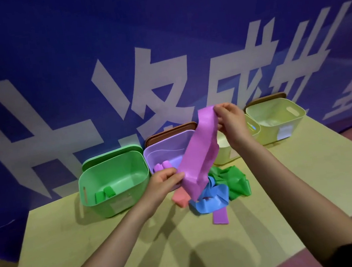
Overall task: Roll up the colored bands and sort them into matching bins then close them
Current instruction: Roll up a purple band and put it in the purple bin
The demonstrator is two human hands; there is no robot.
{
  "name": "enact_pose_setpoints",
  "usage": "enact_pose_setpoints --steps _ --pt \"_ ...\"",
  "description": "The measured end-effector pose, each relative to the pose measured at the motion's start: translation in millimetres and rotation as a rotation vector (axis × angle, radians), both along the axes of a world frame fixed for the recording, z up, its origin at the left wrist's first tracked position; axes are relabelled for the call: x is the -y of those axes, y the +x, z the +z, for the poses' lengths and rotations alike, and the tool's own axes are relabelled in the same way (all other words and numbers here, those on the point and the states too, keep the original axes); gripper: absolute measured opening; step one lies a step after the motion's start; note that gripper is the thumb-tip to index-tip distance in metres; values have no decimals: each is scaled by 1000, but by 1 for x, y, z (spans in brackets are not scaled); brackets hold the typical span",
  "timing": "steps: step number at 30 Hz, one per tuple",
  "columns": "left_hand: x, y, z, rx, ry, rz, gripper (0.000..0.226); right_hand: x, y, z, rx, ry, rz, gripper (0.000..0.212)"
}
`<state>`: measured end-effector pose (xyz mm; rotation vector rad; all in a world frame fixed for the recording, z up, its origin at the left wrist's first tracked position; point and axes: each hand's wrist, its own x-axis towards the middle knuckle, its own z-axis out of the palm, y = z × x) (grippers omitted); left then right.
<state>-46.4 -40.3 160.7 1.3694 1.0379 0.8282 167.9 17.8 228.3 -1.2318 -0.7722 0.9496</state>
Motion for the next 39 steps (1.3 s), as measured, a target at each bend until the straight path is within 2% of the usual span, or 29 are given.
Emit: enact_pose_setpoints --steps 2,4,7,11,16,19,23,26,29,32,35,39 --pt "-3 -3 8 62 23 73 31 8 11 -11 92 -64 -27 16" --pt "-5 -3 20 160 31 123 14 18 18 -26 177 -162 2 12" --pt "-7 3 39 255 34 117 10 35 18 -47 122 -228 93 11" --pt "-4 18 52 333 20 125 36 50 6 -58 9 -163 173 13" --pt "3 41 54 339 -27 239 31 58 1 -69 -29 -32 404 32" --pt "2 55 57 326 -12 354 42 57 4 -74 -27 19 564 32" --pt "1 72 63 346 25 477 26 49 8 -79 143 61 757 15" --pt "0 86 71 353 76 589 18 38 13 -86 335 28 853 19" --pt "-4 98 84 536 79 730 13 28 26 -102 418 16 842 13" --pt "-10 108 95 725 49 825 10 19 50 -112 377 -39 798 13" --pt "-15 121 100 800 40 900 8 14 76 -114 348 -76 807 5" --pt "-20 138 104 845 50 954 10 7 109 -123 365 -89 749 6"
